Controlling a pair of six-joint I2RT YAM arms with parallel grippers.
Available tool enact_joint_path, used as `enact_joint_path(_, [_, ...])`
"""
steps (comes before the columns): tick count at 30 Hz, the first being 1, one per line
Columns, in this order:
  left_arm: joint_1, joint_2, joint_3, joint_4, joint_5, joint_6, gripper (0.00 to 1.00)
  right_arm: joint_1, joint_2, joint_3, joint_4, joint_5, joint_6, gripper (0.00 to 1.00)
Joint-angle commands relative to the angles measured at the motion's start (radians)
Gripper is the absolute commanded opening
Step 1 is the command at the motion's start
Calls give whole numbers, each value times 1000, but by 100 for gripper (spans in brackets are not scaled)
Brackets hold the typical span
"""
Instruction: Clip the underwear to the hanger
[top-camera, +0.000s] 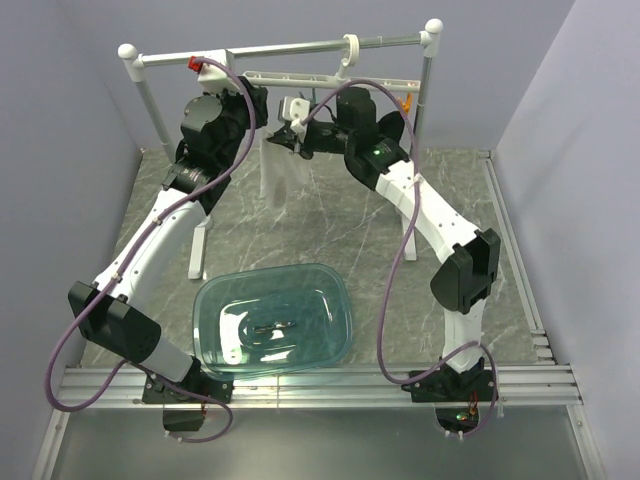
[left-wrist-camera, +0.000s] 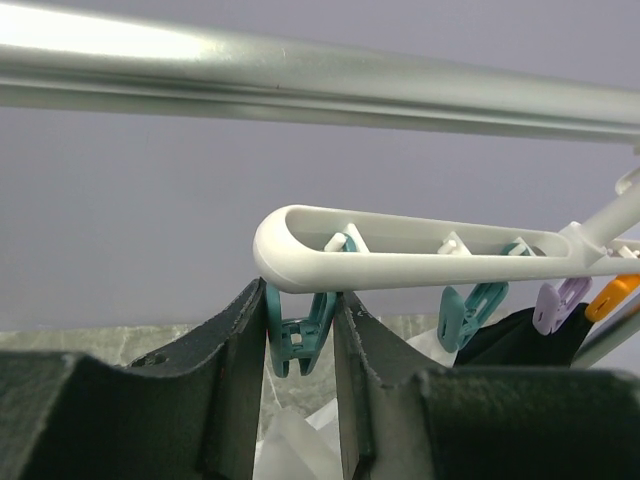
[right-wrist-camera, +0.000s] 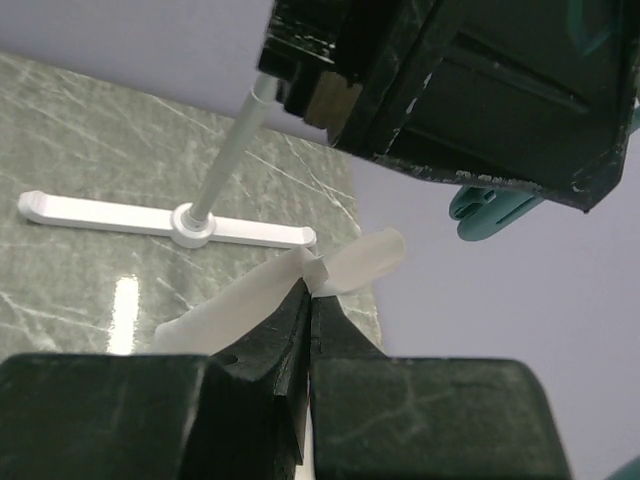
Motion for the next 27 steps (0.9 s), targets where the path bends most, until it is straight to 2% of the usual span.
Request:
enact_joint_path(1, [5, -44, 13, 4, 34, -23, 0, 15, 19, 48, 65, 80, 18, 0])
enact_joint_path(10, [16, -45, 8, -6, 54, -23, 0, 18, 33, 51, 103, 136, 4, 0])
enact_joint_path(27, [19, -33, 5, -16, 72, 0, 0, 16, 9, 26, 152, 133, -14, 0])
